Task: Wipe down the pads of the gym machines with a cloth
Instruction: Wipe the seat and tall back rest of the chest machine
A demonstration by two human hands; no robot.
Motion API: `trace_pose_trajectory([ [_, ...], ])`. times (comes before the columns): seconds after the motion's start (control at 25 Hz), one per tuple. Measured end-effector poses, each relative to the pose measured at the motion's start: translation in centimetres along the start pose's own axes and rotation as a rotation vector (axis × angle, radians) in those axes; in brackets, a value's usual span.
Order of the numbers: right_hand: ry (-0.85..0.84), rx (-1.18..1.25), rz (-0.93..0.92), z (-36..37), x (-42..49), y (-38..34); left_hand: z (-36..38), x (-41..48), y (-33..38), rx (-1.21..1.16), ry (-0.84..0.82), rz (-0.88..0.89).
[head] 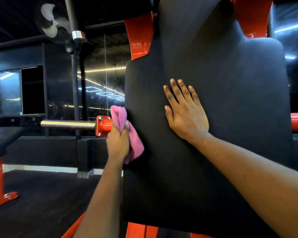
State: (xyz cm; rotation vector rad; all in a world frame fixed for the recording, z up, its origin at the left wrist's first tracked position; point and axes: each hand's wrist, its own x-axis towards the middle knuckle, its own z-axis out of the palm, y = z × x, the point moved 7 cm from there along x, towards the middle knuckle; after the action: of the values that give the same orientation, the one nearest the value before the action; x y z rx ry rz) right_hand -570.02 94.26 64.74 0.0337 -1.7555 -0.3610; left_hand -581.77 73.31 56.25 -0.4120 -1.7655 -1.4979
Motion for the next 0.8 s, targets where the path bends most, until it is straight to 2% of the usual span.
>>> trace_pose_trajectory([
  [0.12, -0.012, -0.006, -0.002, -0.1, 0.0, 0.1, -1.0, -4.6, -3.2, -0.062, -0.064, -0.118],
  [0.2, -0.012, -0.005, 0.002, -0.1, 0.1, 0.0, -1.2, -4.8, -2.6, -0.031, -0.057, -0.111],
  [0.36, 0.016, -0.006, 0.029, -0.3, 0.0, 0.2, -0.6, 1.5, 4.9, 0.061, 0.038, 0.14],
  [0.56, 0.012, -0.037, 0.122, -0.5, -0.2, 0.7, 0.9, 10.2, 13.9, 0.08, 0.079, 0.265],
  [0.64, 0.034, -0.039, 0.11, -1.1, 0.6, 0.7, 1.2, 9.4, 12.9, 0.046, 0.04, 0.221],
  [0.8, 0.057, -0.043, 0.129, -2.7, 5.0, 2.3, 0.7, 4.2, 5.5, 0.044, -0.017, 0.054],
])
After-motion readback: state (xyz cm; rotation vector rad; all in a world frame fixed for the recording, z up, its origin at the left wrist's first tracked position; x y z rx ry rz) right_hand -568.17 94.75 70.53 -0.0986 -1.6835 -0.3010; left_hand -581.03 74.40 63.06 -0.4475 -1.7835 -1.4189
